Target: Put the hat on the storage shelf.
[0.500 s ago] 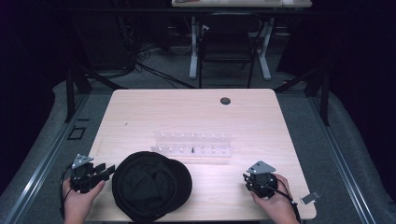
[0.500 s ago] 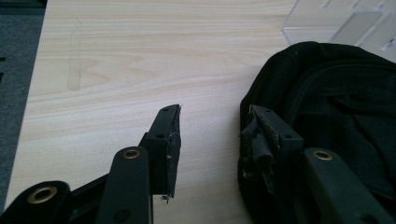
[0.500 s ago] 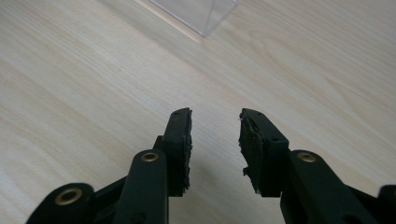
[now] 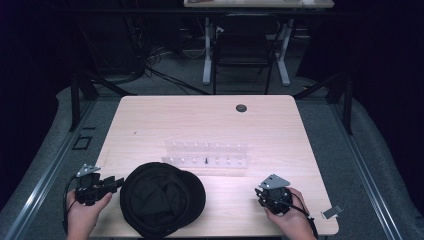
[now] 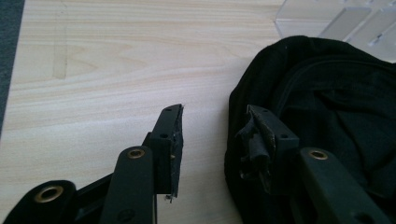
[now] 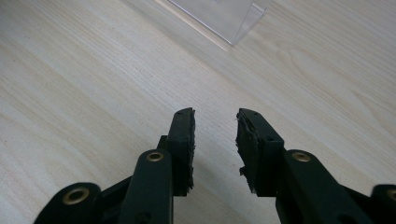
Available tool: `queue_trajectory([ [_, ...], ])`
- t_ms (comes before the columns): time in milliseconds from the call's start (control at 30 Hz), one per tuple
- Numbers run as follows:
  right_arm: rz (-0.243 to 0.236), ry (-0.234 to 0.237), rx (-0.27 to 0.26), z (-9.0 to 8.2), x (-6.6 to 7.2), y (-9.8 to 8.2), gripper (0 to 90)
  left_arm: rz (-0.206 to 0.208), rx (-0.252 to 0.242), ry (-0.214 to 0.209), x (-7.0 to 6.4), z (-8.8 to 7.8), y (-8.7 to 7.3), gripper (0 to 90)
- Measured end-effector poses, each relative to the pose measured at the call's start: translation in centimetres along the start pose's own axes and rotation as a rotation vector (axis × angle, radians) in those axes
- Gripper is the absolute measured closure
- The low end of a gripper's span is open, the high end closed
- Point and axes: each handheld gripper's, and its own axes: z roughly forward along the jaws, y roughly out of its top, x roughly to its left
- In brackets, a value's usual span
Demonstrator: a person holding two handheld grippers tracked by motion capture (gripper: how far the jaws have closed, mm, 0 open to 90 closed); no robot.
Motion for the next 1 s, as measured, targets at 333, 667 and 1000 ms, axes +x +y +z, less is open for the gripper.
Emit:
queue_trajectory([
  [333,0.021,0.003,-0.012,-0.2,-0.4,-0.1,66.6,0.003,0.142,-0.068,0.1,-0.3,2.1,57.7],
  [667,0.028,0.007,-0.014,-0.2,-0.5,-0.1,66.6,-0.064,0.293,-0.145,0.3,-0.1,3.3,60.2],
  [1000,0.021,0.017,-0.01,-0.2,-0.2,-0.1,66.7,-0.055,0.347,-0.137,0.5,0.2,3.0,59.9],
])
